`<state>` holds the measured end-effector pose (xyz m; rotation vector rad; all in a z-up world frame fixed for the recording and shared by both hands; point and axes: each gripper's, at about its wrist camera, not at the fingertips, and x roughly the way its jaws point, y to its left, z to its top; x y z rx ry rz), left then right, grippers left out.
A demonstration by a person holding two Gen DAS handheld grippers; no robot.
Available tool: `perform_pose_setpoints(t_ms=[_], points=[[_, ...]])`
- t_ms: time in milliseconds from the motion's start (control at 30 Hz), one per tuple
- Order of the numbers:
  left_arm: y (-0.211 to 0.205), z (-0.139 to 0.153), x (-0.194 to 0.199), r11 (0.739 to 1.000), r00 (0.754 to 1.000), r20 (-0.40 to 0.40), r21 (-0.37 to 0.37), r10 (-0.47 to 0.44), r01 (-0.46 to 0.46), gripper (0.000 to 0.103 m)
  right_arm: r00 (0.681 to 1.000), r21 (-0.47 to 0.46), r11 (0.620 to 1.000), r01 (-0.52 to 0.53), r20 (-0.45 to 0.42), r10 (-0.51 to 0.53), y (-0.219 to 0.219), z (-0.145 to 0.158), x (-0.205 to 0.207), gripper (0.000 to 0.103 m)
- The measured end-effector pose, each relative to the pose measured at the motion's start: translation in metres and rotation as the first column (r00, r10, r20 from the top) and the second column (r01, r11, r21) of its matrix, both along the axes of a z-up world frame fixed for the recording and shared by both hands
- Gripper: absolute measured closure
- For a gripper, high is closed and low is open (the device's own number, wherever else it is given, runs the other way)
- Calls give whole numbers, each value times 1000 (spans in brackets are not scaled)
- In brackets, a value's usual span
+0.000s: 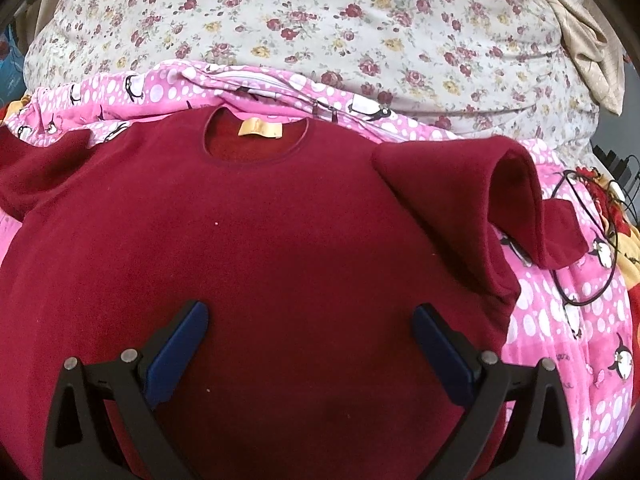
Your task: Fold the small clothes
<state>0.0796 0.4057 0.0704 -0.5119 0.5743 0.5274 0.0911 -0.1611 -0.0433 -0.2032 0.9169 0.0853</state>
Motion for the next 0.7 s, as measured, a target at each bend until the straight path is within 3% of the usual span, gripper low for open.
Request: perform_pose_setpoints(t_ms=[67,133,233,300,433,500,567,633,700], points=[[-7,21,-7,998,998,26,14,-54,53,103,1000,1,1000,1,1,-1,0,0,-1,0],[-39,38,-2,986,985,55,23,-163,162,103,1000,5,1000,1,-1,-1,-1,1,-1,0],[-111,47,11,941,937,91,11,-337,338,103,1000,25,1000,1,-9,0,-4,3,-2,0],[-172,37,24,894,892,94,-24,-443,447,103,1000,60,998,8,-10,-8,-9,8,-4,0],[-311,-14,48,779,783,33,-80,-621,622,103,997,124,992,36,63,-44,-22,26,-8,0],[-359,-50,53,744,749,-18,-136,-663,655,103,994,145,988,45,95,-60,-28,36,-9,0],[-390,-76,52,715,719,-58,-186,-693,674,103,991,159,985,61,108,-79,-33,42,-8,0],[-414,-99,47,665,659,-118,-240,-743,708,90,991,172,983,68,105,-87,-37,46,-5,0],[-423,-97,33,643,628,-138,-200,-766,740,86,990,193,979,70,110,-93,-39,49,-2,0]])
